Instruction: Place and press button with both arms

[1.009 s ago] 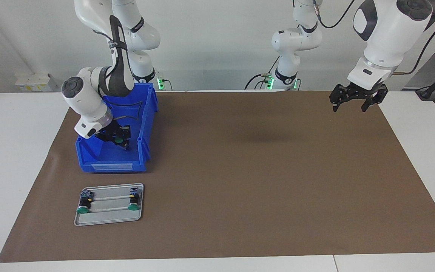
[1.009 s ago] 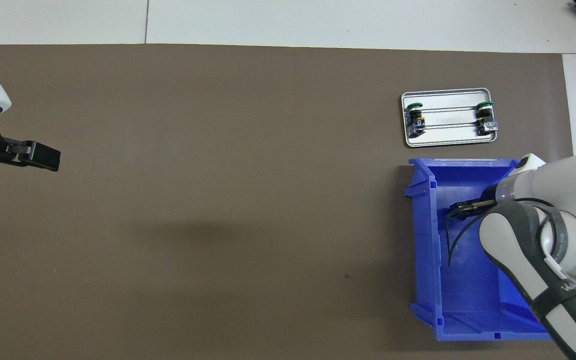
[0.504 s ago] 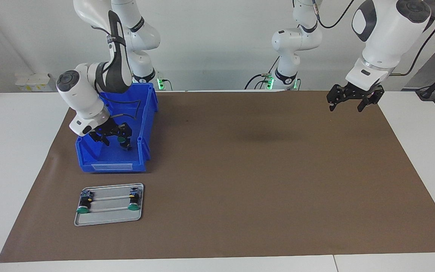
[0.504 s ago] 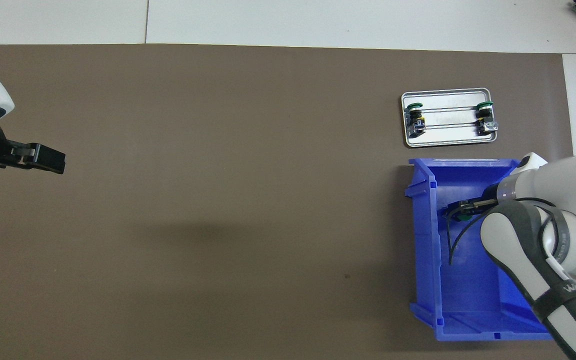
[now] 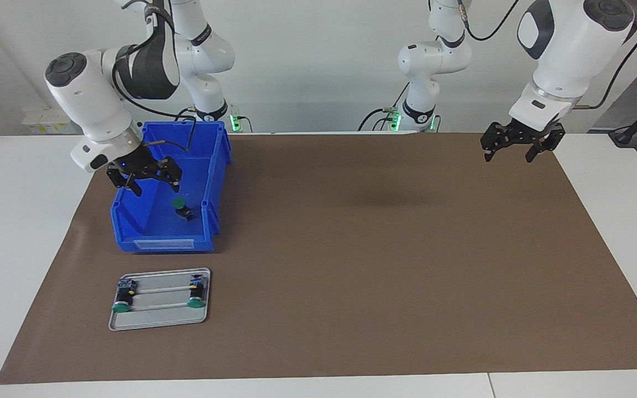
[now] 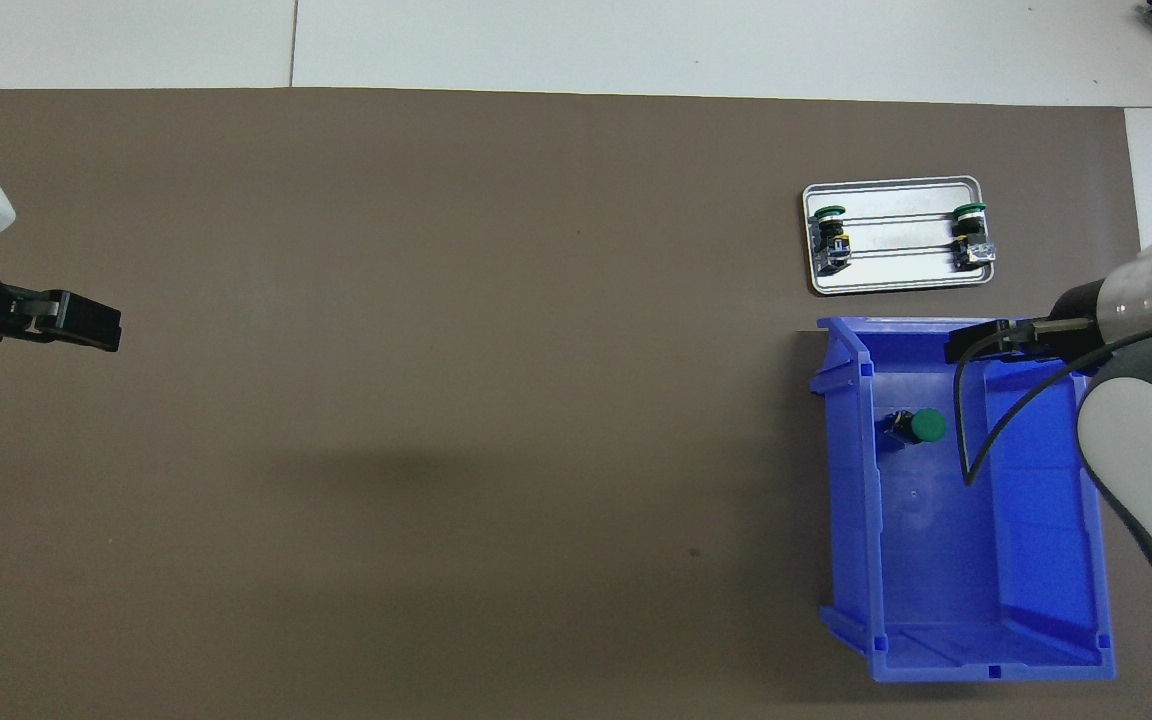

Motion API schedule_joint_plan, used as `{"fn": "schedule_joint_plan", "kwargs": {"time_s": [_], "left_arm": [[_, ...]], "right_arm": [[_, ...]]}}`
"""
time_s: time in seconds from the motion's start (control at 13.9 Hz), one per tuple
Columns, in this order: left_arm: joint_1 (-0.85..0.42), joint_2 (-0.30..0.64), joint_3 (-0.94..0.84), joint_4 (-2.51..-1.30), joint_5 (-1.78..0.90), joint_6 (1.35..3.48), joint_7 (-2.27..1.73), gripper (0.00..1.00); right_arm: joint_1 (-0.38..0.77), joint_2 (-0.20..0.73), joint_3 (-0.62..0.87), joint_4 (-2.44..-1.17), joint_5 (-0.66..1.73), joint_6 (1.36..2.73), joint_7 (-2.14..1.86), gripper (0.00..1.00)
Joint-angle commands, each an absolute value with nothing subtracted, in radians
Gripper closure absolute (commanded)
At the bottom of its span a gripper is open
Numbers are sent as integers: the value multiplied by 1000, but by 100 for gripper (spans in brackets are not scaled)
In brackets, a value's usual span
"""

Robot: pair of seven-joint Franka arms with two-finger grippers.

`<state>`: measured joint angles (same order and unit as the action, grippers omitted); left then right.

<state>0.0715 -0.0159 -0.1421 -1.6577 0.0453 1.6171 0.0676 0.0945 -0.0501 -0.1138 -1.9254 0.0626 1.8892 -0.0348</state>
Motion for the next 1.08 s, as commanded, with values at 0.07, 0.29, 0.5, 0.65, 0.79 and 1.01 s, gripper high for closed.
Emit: {"fn": "schedule_joint_plan", "kwargs": {"time_s": [0.07,0.29,0.5,0.65,0.79,1.01], "left_arm": [[84,-48,-146,-1695,32,1628,63,0],[84,-48,-146,-1695,32,1628,63,0],[84,-48,-146,-1695,32,1629,63,0],[84,-48,-146,-1695,32,1628,63,0],[84,-48,-146,-1695,32,1628,63,0],[84,-48,-146,-1695,32,1628,63,0]], "right_arm": [[165,-109,-103,-1904,3,1784,151,0],[199,-107,-103,-1824,-20,1741,198,0],[180,-91,-120,-1651,-21,1588,181,0],[158,-84,-140,-1562,-20,1514,129,0],[111,-40,-138,-1493,-11,1482,72,0],[113,-34,-138,-1523,-8,1486,71,0]]}}
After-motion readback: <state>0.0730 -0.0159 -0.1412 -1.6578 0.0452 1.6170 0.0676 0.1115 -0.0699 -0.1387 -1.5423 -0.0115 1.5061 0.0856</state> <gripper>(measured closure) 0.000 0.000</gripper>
